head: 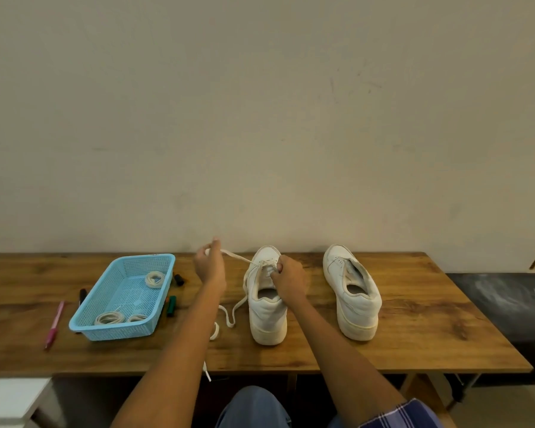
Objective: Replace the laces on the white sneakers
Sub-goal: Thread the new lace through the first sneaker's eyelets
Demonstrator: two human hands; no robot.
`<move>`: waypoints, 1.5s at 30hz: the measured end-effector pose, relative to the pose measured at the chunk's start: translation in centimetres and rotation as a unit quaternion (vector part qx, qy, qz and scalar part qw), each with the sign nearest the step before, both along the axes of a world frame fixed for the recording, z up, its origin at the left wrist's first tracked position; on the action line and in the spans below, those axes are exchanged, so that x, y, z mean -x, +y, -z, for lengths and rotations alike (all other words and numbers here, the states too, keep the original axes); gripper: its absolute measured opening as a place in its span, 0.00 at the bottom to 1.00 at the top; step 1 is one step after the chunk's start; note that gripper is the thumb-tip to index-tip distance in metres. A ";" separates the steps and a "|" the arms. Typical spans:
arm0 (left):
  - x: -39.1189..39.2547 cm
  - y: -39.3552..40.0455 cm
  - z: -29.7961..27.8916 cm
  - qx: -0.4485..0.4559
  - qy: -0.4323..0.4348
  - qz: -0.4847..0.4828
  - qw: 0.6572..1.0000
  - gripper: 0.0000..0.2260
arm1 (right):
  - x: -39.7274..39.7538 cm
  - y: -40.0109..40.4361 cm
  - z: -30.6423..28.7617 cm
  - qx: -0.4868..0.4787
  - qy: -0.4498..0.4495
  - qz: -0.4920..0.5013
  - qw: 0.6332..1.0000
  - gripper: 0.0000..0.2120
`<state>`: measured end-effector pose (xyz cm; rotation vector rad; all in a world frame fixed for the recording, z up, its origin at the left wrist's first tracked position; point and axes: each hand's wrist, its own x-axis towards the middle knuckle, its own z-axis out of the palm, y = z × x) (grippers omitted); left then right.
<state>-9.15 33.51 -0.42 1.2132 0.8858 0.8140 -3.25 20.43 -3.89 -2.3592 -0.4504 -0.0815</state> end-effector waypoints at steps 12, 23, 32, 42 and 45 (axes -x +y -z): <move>-1.1 -1.0 5.1 -0.236 0.358 0.168 0.888 0.29 | -0.3 -0.5 -0.1 0.037 -0.015 -0.033 0.999 0.19; -3.2 -1.4 4.1 -0.507 0.317 0.225 0.769 0.07 | -0.2 0.1 -0.1 0.043 -0.012 -0.045 0.998 0.19; -4.3 -0.8 4.9 -0.325 0.391 0.300 0.807 0.11 | -0.2 0.5 0.0 0.056 -0.033 -0.010 0.998 0.15; -4.4 -1.0 4.6 -0.393 0.422 0.239 0.781 0.05 | -0.4 0.4 -0.1 0.079 -0.031 -0.047 0.995 0.18; -4.3 -0.7 5.0 -0.387 0.365 0.275 0.801 0.04 | -0.5 0.5 0.1 0.075 -0.028 -0.049 0.996 0.18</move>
